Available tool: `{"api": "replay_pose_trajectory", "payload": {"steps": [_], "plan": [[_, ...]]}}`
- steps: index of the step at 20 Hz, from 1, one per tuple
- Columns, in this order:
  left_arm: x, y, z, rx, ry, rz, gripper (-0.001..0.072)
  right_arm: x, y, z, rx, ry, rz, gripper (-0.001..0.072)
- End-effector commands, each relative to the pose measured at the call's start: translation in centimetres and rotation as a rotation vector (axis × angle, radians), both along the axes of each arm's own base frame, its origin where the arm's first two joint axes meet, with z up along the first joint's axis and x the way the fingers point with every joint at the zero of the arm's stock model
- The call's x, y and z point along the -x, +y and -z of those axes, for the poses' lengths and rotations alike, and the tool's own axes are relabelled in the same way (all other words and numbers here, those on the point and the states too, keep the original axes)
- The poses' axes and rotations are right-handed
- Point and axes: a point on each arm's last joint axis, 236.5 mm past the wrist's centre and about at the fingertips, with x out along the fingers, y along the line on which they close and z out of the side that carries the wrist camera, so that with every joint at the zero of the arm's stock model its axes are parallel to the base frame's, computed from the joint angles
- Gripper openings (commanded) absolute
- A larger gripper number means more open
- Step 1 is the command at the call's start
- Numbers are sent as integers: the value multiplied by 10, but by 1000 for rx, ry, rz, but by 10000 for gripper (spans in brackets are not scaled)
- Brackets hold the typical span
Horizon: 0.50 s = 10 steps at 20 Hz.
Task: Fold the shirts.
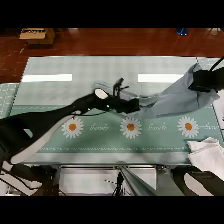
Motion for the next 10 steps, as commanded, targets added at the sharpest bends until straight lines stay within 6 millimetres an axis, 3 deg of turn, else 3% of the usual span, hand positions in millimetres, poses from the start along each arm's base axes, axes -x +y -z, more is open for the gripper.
{"api": "replay_pose_trajectory", "payload": {"steps": [1, 4, 6, 8, 10], "plan": [[-51, 76, -32, -59, -116, -34, 16, -14, 11, -7, -46, -59, -5, 20], [-102, 174, -109, -64, -268, -187, 16, -38, 45, 0, -58, -108, -78, 20], [-120, 244, -165, -50, -359, -318, 16, -57, 83, 15, -79, -118, -139, 20], [-118, 310, -213, -53, -439, -431, 17, -79, 124, 37, -112, -131, -165, 20], [-103, 360, -246, -69, -491, -505, 17, -96, 169, 64, -145, -140, -206, 20]]}}
